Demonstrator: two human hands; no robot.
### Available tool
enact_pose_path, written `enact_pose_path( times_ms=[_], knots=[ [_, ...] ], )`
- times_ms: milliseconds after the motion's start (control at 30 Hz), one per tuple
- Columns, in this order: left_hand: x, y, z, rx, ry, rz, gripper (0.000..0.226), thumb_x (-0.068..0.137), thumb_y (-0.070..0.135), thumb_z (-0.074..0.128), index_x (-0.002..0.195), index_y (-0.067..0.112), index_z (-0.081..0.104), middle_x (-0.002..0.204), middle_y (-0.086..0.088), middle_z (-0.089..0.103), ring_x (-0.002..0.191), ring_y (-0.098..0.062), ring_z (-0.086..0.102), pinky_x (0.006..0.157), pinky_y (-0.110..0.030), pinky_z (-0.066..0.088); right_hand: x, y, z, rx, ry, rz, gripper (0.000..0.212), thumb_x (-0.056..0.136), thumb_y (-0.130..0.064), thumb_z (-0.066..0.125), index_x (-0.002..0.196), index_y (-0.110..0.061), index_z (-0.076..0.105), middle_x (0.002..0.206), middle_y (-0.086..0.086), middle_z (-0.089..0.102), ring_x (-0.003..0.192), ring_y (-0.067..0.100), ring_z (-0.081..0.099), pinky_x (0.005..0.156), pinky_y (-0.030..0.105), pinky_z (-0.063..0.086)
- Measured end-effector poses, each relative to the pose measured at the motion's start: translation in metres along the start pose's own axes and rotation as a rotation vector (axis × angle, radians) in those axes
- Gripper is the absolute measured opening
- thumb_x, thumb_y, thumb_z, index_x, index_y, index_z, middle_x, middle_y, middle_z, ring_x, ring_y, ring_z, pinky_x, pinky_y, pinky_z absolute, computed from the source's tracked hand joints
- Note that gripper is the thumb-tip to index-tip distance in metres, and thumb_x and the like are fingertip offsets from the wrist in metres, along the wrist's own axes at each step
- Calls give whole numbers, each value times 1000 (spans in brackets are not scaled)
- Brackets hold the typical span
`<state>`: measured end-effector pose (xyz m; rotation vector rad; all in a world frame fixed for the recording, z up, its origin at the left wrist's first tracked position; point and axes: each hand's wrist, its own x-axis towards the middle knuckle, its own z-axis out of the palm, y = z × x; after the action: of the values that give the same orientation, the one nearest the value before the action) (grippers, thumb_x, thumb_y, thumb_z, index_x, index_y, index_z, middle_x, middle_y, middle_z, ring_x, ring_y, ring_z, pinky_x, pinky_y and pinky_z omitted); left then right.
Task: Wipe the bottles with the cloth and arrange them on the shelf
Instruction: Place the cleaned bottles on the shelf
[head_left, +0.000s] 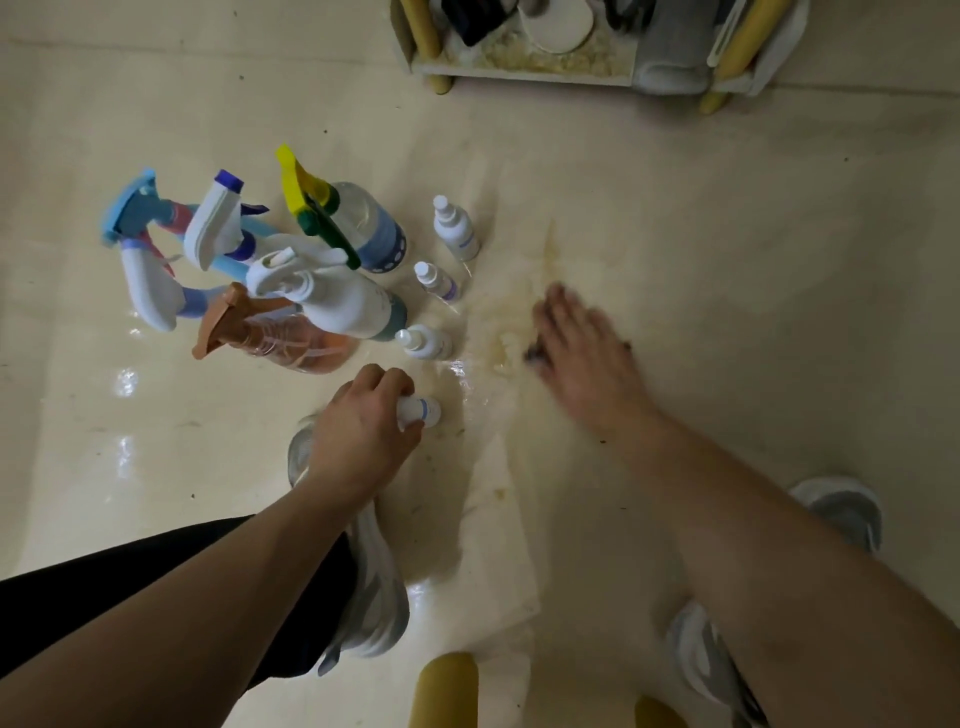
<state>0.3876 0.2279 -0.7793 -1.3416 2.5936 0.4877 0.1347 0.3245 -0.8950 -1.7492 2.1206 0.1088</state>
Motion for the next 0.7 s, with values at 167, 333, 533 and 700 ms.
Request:
enact_pose_path(
  times_ms=[167,333,533,700],
  knots=[
    [0,-4,7,-66,31,-43,37,69,17,84,99,13,64,89,-6,57,74,-32,57,61,-32,40,96,14,-39,258,101,360,77,105,-45,35,161,-3,2,170,16,2,158,29,1,128,43,8],
    [8,-5,8,-116,47,-81,34,71,18,82,100,14,64,91,-4,57,74,-28,54,61,-31,37,95,-7,-24,197,167,218,65,105,-39,38,156,-1,24,168,23,12,157,33,12,127,44,14],
    [12,-12,-1,-127,48,-59,36,72,20,82,102,14,63,94,-5,56,75,-29,54,59,-36,45,-19,-72,31,-94,1,-310,68,103,-41,15,159,-5,24,168,20,11,156,34,16,125,46,17],
    [8,-20,-10,-125,58,-67,38,74,24,81,105,15,61,98,-5,57,80,-28,53,61,-39,49,-111,-89,59,-147,-134,-634,59,104,-35,28,156,-8,35,167,13,22,156,28,20,123,42,29]
  ],
)
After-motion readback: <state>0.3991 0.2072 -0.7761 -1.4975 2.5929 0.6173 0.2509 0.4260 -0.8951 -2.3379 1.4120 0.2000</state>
